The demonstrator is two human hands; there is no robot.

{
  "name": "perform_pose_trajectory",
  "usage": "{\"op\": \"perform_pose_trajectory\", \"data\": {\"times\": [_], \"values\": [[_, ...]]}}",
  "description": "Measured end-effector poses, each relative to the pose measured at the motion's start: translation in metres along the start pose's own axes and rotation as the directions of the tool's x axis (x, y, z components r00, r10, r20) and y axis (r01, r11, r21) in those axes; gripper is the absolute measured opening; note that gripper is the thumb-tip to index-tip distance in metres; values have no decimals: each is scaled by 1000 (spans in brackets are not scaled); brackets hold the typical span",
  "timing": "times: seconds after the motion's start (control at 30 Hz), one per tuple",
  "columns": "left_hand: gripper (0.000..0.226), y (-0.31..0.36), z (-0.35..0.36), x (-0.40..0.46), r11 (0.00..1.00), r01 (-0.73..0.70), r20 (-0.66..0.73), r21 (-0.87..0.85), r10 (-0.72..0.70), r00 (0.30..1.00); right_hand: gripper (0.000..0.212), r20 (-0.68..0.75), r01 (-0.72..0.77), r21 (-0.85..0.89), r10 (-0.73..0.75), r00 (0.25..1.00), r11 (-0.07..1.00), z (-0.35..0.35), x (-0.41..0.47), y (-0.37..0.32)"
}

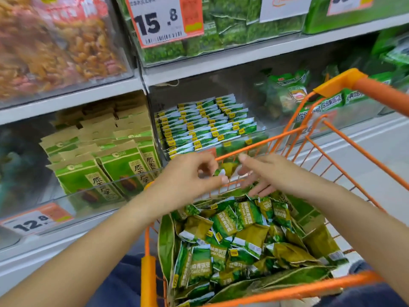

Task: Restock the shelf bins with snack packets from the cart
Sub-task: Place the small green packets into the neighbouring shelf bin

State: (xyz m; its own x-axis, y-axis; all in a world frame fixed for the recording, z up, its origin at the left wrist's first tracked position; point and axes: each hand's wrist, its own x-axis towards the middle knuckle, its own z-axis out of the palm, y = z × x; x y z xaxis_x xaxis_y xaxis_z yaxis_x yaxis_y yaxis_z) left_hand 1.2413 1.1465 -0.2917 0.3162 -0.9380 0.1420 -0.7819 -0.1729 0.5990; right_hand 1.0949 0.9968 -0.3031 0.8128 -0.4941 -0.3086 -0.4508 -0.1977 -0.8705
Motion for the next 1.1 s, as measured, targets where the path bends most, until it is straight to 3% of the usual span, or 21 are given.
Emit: {"op": "perform_pose_trajectory", "data": {"times": [0.07, 0.1, 0.17, 0.23, 0.3, 0.37, 0.43, 0.5, 0.6, 0.67, 0.7, 0.77, 0.8, 0.87, 0.93, 1.0, 1.03, 1.1], "values": [[23, 13, 5, 8, 967, -171, -266, 188, 218, 939, 49, 54, -27, 309, 10, 998, 951, -6, -7, -9], [19, 18, 10, 12, 930, -230, -301, 286, 315, 900, 40, 35, 15, 431, -34, 999, 902, -5, -7, -10], [14, 26, 26, 19, 869, -329, -226, 369, 428, 875, 23, -90, 121, 590, -83, 992, 799, -6, -4, -10], [16, 32, 34, 21, 918, -339, -184, 204, 376, 908, 23, -175, 158, 627, -59, 983, 763, -7, -1, -5], [10, 36, 27, 25, 967, -218, -267, -133, 177, 947, 12, -201, 139, 612, -16, 979, 778, -13, 1, 1], [9, 32, 16, 35, 951, -88, -289, -297, -1, 957, 5, -232, 124, 545, 7, 973, 829, -18, 3, 4], [25, 31, 6, 51, 935, 47, -144, -352, -104, 984, 15, -214, 123, 487, -18, 977, 865, -20, 6, 0], [46, 31, 1, 69, 941, 155, 37, -301, -150, 988, 16, -220, 151, 412, -63, 973, 898, -19, 12, -7], [49, 25, -2, 95, 896, 310, 214, -319, -250, 944, 7, -339, 225, 325, -109, 934, 919, -23, 27, -22], [46, 14, -3, 108, 840, 376, 209, -392, -317, 925, 16, -483, 229, 116, -146, 863, 967, -30, 49, -17], [40, 7, -3, 115, 811, 390, 153, -436, -360, 920, 21, -547, 191, -114, -223, 807, 975, -33, 60, -12], [16, -5, -1, 130, 761, 336, -27, -555, -420, 907, 29, -554, 83, -600, -488, 675, 796, -37, 80, -4], [11, -10, 1, 141, 747, 301, -95, -593, -436, 895, 32, -475, 57, -744, -587, 655, 666, -38, 89, 2], [11, -21, 6, 168, 687, 252, -168, -681, -482, 860, 41, -308, 64, -870, -638, 706, 490, -37, 102, 10], [33, -31, 11, 204, 634, 236, -182, -736, -522, 833, 51, -293, 68, -875, -635, 715, 480, -37, 112, 19], [64, -37, 18, 239, 722, 325, -205, -610, -540, 816, 51, -358, 73, -851, -675, 645, 520, -37, 114, 26], [66, -40, 20, 254, 827, 387, -226, -408, -502, 835, 49, -400, 69, -848, -719, 569, 526, -37, 116, 30], [48, -41, 25, 278, 953, 298, -247, -49, -301, 921, 45, -419, 101, -854, -789, 449, 511, -35, 122, 39]]}}
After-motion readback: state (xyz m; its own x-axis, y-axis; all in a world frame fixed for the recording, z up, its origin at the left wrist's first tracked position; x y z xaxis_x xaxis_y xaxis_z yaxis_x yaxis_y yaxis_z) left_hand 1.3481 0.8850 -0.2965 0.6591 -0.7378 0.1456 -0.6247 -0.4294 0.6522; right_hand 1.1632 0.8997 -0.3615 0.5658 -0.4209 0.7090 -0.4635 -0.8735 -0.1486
